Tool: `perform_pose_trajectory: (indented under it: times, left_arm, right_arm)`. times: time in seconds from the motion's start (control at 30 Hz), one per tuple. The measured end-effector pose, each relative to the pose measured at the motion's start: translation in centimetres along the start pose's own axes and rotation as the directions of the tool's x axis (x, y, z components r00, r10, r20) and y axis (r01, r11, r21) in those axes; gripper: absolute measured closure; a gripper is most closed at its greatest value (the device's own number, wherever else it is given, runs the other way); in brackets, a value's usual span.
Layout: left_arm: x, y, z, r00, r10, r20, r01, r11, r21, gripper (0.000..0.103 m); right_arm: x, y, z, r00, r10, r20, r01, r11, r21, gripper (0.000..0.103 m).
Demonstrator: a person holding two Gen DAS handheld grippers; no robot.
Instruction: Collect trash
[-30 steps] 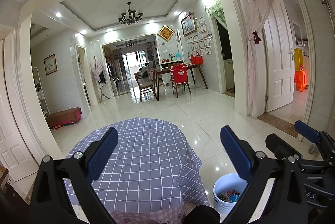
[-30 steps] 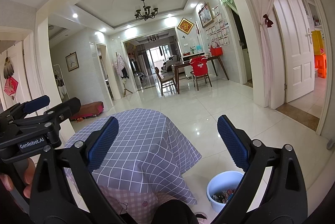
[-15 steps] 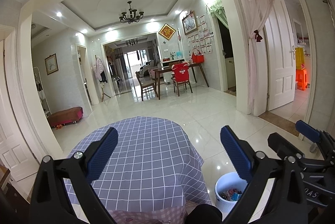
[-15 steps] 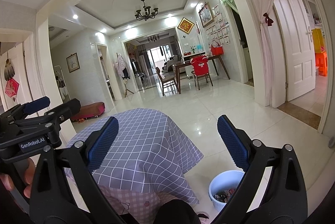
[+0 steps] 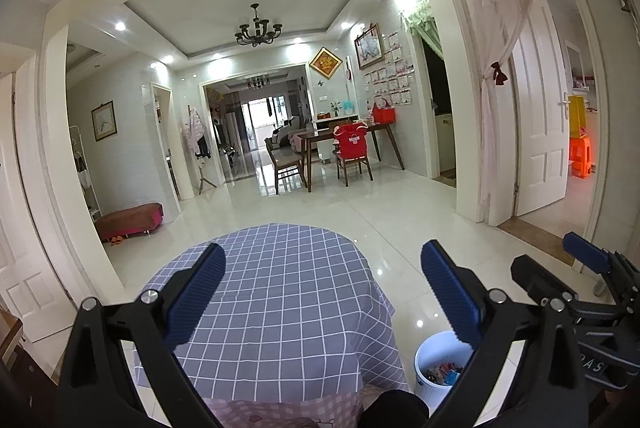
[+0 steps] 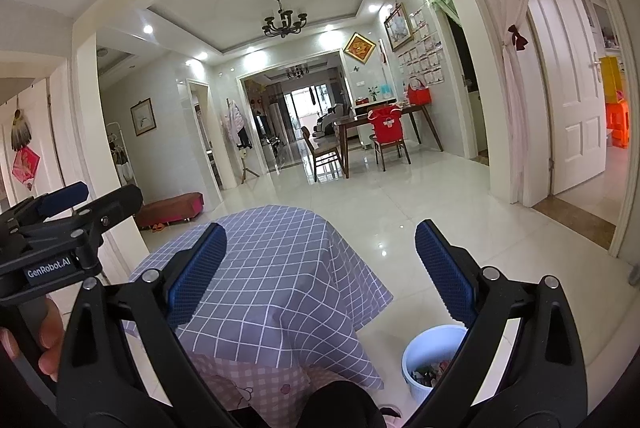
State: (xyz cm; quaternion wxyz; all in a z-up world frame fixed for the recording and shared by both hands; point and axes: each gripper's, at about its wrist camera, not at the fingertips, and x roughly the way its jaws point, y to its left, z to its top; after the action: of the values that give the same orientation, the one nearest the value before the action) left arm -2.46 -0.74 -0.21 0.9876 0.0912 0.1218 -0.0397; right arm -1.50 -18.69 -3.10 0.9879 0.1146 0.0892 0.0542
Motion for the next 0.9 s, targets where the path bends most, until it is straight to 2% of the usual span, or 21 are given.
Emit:
perform_pose_trajectory:
  times: [0.3,0.67,0.9]
  left_arm:
    - [-0.3,0.2,0.1,1.000,-0.002,-0.001,0.002,1.000,0.004,0.007]
    - [-0.4,0.6,0.4,1.000,-0.003,-0.005,0.003,1.000,0.009,0.007]
    - [-0.4,0.7,0.3,1.000,-0.004,-0.007,0.004,1.000,0.010,0.007]
  right_arm:
    - [-0.7,2.2,-0.9,1.000,-0.002,-0.002,0.002,1.000,0.015,0.010]
    - [-0.8,2.7,-1.0,1.000,-0.001,-0.007,0.001,1.000,0.019,0.010]
    - [-0.7,3.6,-2.3,1.000,0.000,-0.015,0.000,1.000,0.022,0.009]
